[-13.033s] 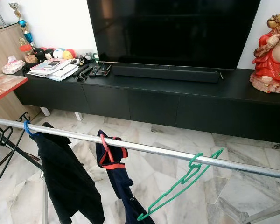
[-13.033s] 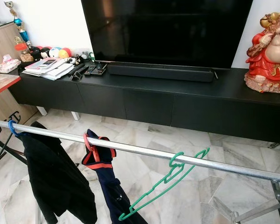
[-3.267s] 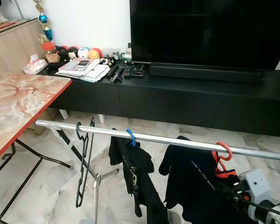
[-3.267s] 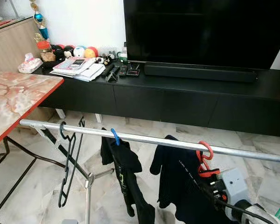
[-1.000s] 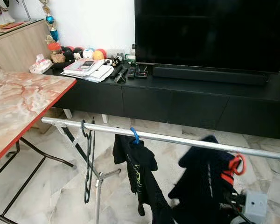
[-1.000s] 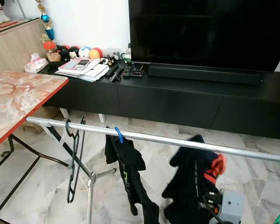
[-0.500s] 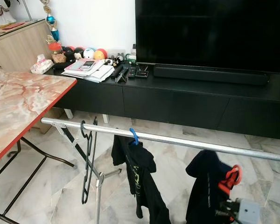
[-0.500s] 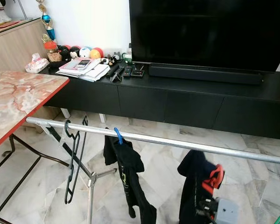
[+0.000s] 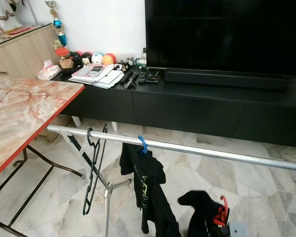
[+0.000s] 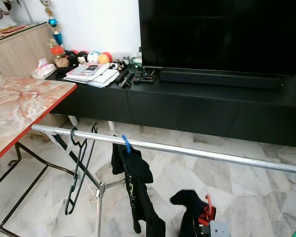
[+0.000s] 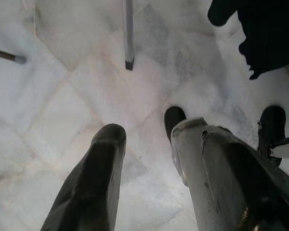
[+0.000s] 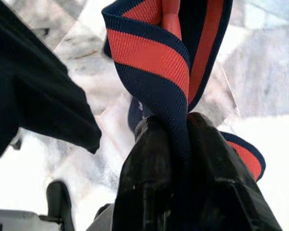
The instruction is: Hang hanger
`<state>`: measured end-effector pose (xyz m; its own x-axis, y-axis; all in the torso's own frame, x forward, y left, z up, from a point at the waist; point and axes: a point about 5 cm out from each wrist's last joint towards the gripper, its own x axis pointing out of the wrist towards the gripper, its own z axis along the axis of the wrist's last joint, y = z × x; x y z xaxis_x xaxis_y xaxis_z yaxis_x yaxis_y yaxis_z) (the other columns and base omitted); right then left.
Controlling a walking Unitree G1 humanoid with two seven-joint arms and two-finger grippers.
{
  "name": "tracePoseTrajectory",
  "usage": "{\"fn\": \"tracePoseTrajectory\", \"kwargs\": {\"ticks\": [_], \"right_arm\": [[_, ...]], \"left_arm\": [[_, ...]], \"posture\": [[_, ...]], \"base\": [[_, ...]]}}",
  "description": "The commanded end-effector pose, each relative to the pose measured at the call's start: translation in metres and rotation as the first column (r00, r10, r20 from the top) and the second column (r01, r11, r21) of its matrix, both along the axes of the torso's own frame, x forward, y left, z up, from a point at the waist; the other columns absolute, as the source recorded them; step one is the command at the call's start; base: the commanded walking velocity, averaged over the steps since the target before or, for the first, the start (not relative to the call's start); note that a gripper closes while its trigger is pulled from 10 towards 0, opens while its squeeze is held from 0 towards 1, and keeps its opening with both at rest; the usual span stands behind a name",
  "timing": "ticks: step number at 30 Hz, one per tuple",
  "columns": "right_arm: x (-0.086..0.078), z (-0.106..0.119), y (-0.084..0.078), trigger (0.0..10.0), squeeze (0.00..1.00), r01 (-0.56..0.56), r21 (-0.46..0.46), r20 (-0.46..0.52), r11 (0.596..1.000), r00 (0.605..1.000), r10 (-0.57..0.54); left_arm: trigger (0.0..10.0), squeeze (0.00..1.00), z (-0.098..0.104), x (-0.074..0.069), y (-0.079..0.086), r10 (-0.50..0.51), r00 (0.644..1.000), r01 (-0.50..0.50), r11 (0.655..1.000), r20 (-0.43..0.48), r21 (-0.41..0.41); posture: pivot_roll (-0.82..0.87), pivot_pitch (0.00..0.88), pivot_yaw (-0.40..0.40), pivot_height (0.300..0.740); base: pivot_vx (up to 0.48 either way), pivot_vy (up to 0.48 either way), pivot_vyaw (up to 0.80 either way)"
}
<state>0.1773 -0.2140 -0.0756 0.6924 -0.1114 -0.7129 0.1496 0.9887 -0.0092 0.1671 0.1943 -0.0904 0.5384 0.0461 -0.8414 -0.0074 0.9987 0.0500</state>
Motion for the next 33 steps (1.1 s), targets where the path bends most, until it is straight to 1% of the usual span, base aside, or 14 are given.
{"fn": "tracePoseTrajectory", "kwargs": {"ticks": [1,4,5,8,10,11,14,16,26,33], "right_arm": [[0.003,0.003,-0.003,10.0,0.0,0.057,0.008,0.043,0.998,0.997,-0.057],[0.002,0.002,-0.003,10.0,0.0,0.086,0.016,0.045,0.996,0.995,-0.087],[-0.003,-0.001,-0.004,10.0,0.0,0.104,0.013,0.031,0.995,0.994,-0.104],[-0.011,-0.004,-0.004,10.0,0.0,0.114,0.011,0.01,0.993,0.993,-0.114],[-0.013,-0.005,-0.005,10.0,0.0,0.116,0.009,0.004,0.993,0.993,-0.116],[-0.017,-0.007,-0.007,10.0,0.0,0.131,0.006,-0.008,0.991,0.991,-0.131],[-0.021,-0.008,-0.011,10.0,0.0,0.15,0.001,-0.019,0.989,0.989,-0.15],[-0.022,-0.008,-0.013,10.0,0.0,0.17,0.003,-0.018,0.986,0.985,-0.17],[-0.018,-0.006,-0.015,10.0,0.0,0.18,0.006,-0.01,0.984,0.984,-0.18],[-0.017,-0.006,-0.014,10.0,0.0,0.183,0.01,-0.012,0.983,0.983,-0.183]], "left_arm": [[10.0,0.0,-0.003,-0.008,0.003,0.01,1.0,-0.01,1.0,-0.027,0.007],[10.0,0.0,-0.004,-0.01,0.003,0.005,0.999,-0.004,1.0,-0.033,0.011],[10.0,0.0,-0.004,-0.01,0.003,-0.001,0.999,0.001,1.0,-0.036,0.012],[10.0,0.0,-0.004,-0.009,0.002,-0.003,0.999,0.003,1.0,-0.033,0.009],[10.0,0.0,-0.003,-0.009,0.002,-0.003,0.999,0.004,1.0,-0.032,0.008],[10.0,0.0,-0.003,-0.008,0.002,-0.004,1.0,0.004,1.0,-0.03,0.007],[10.0,0.0,-0.003,-0.008,0.002,-0.005,1.0,0.005,1.0,-0.029,0.007],[10.0,0.0,-0.003,-0.008,0.002,-0.005,1.0,0.005,1.0,-0.029,0.008],[10.0,0.0,-0.003,-0.007,0.003,0.003,1.0,-0.003,1.0,-0.026,0.008],[10.0,0.0,-0.002,-0.006,0.003,0.001,1.0,-0.001,1.0,-0.026,0.017]], "posture": [[-0.04,0.0,0.041,0.74],[-0.05,0.0,0.046,0.74],[-0.05,0.0,0.048,0.74],[-0.05,0.0,0.047,0.74],[-0.05,0.0,0.047,0.74],[-0.04,0.0,0.046,0.74],[-0.04,0.0,0.046,0.74],[-0.04,0.0,0.046,0.74],[-0.03,0.0,0.041,0.74],[-0.03,0.0,0.043,0.74]], "base": [[-0.292,0.0,0.0],[-0.299,0.0,0.0],[-0.319,0.0,0.0],[-0.322,0.0,0.0],[-0.326,0.0,0.0],[-0.326,0.0,0.0],[-0.325,0.0,0.0],[-0.324,0.0,0.0],[-0.317,0.0,0.0],[0.0,0.0,0.0]]}}
